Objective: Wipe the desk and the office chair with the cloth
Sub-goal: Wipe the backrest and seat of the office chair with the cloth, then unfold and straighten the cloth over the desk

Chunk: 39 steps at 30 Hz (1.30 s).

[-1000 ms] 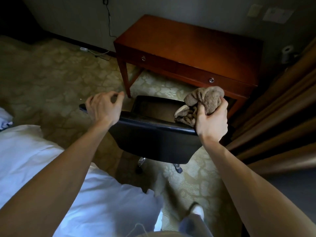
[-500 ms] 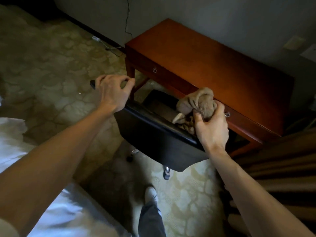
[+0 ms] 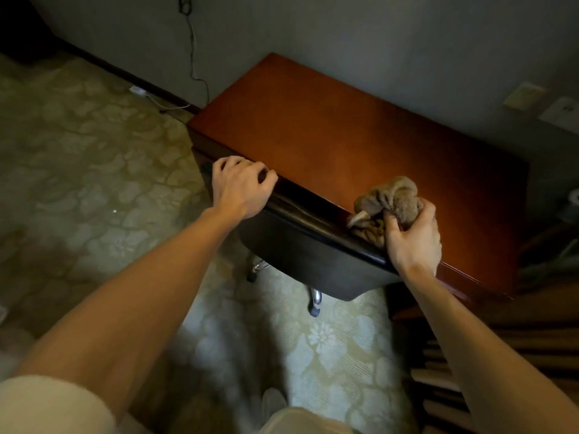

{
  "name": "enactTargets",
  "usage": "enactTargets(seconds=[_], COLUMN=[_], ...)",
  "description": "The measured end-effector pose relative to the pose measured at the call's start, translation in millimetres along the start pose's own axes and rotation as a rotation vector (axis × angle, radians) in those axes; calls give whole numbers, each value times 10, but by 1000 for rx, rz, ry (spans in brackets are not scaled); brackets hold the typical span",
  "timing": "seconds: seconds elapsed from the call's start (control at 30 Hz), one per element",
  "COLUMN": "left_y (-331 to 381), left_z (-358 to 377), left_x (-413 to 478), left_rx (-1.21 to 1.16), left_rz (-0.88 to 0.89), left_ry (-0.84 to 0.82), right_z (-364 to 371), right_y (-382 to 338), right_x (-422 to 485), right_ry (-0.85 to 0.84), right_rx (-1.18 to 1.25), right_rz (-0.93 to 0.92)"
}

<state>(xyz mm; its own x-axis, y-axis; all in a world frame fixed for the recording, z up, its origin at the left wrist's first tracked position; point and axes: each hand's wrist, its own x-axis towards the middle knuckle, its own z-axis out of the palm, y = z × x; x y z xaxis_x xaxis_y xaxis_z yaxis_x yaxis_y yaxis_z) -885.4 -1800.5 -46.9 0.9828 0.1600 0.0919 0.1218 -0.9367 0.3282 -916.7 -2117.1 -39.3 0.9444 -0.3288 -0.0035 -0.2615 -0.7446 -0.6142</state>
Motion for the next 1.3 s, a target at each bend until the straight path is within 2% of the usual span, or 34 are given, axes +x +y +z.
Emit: enactTargets(seconds=[0.2,0.43,0.57,0.63,0.7,0.8,0.93,1.1,1.23,1.3], left_y=[160,262,175,71,-72,-341,-840,-1635,-2326,-2641], left_z=[54,74,-48,-127,-248,-501,-876,-1130,-1186,-1189], left_x=[688,882,1108,1320,1560,1938,2508,3216,3811,4131], left_rx=[45,16,4,-202,-539,-798,-994,-1172,-1323,-1301], left_rz=[-12,45,80,31,-44,-97,-177,-264,-401,-431], left_ry=[-100,-123,-367,-550,-705,-787,-791,-683,-631,-628], right_z=[112,119,130,270,533,1026,1712,2394,2826,3097], right_y=[-181,-157,-382,-673,-1122,-1847,-2868,-4023,-4684,-4940], right_x=[527,811,867,948,1016,1075,1170,1330,1662,1883], right_ry=[54,67,49,88,112,102,-18,-431,-494,-494], right_rx=[-46,-34,14,229,471,701,842,866,811,791], right_rz=[28,101,161,233,286,304,214,86,67,54])
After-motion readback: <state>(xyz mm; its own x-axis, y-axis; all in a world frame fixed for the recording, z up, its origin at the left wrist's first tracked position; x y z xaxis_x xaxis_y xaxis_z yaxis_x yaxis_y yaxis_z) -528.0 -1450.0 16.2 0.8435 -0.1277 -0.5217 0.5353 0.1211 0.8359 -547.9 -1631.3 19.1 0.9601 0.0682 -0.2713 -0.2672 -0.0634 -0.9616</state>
